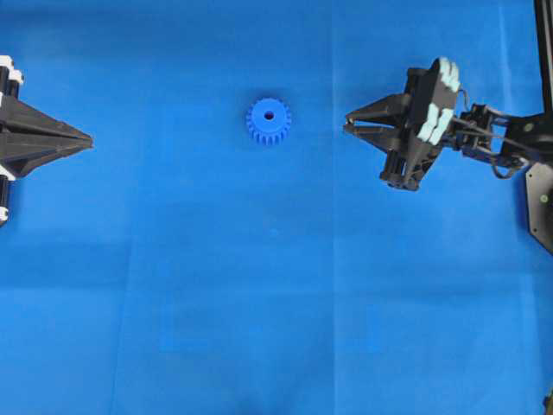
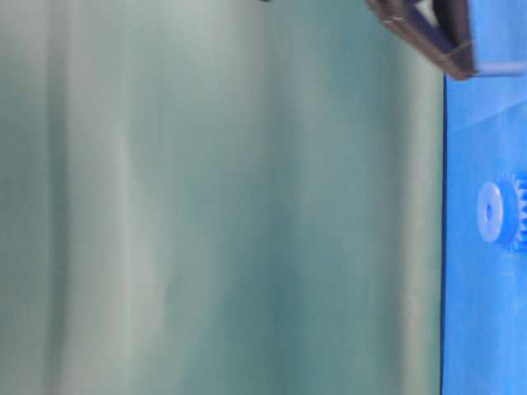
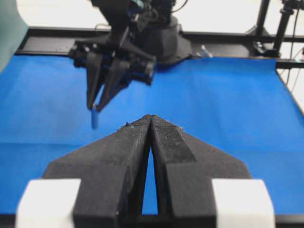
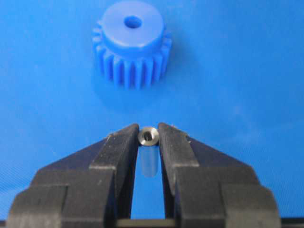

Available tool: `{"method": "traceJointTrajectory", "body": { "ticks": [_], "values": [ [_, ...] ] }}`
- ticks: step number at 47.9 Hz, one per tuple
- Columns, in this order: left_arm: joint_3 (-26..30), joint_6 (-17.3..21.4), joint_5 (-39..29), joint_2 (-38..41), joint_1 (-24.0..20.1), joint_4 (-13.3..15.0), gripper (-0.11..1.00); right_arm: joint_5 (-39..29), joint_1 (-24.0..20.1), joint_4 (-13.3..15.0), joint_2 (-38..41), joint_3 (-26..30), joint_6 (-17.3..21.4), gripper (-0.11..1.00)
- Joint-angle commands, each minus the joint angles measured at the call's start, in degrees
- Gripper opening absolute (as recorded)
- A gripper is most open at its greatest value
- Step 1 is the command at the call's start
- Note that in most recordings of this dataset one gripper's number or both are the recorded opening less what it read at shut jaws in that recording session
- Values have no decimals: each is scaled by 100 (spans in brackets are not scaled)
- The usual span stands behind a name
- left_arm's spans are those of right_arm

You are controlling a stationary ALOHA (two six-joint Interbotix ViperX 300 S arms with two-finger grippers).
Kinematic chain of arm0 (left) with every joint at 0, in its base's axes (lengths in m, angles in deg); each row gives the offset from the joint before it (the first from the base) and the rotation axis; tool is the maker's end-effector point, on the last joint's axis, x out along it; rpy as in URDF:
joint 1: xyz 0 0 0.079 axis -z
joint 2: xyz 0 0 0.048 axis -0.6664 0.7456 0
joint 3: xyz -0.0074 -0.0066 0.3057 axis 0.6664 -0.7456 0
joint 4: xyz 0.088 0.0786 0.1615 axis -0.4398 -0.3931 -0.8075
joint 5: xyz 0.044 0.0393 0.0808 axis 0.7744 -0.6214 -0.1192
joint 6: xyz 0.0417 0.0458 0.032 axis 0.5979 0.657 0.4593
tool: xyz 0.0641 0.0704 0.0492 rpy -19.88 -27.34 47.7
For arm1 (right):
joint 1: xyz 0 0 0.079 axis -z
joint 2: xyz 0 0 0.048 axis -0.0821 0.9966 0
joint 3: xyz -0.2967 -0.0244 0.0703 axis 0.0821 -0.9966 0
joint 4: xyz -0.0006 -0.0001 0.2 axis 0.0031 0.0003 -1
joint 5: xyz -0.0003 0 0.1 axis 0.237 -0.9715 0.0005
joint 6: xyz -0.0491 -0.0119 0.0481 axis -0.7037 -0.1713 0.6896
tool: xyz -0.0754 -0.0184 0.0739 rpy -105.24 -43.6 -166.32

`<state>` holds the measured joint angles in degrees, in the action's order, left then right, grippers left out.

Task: Insert the shaft placed at a random location into the center hole of the small gear at another random location.
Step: 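Close the right gripper on the silver shaft and lift it, then carry the shaft left with the right gripper over the blue gear's hole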

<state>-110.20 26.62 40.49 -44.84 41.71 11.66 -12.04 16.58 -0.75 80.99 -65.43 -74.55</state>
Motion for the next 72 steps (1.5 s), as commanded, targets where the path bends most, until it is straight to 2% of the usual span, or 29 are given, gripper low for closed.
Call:
{"method": "traceJointTrajectory", "body": {
  "ticks": [1, 9, 26, 39, 57, 72],
  "values": [
    [62, 0, 35, 26, 9, -18, 0, -396, -9, -9, -431, 167, -18, 4],
    [62, 0, 26, 26, 0, -18, 0, -853, -9, -9, -791, 229, -44, 4],
    [53, 0, 0, 26, 9, -18, 0, -853, -9, 0, -721, 343, -53, 4],
    [62, 0, 9, 26, 9, -18, 0, -870, -9, 26, -88, 1037, -88, 4],
    [62, -9, 9, 26, 9, -18, 0, -1204, -9, 44, 721, 2206, -396, 4],
    [62, -9, 0, 35, 9, -18, 0, -1310, -9, 123, 1002, 2628, -396, 4]
  ]
}}
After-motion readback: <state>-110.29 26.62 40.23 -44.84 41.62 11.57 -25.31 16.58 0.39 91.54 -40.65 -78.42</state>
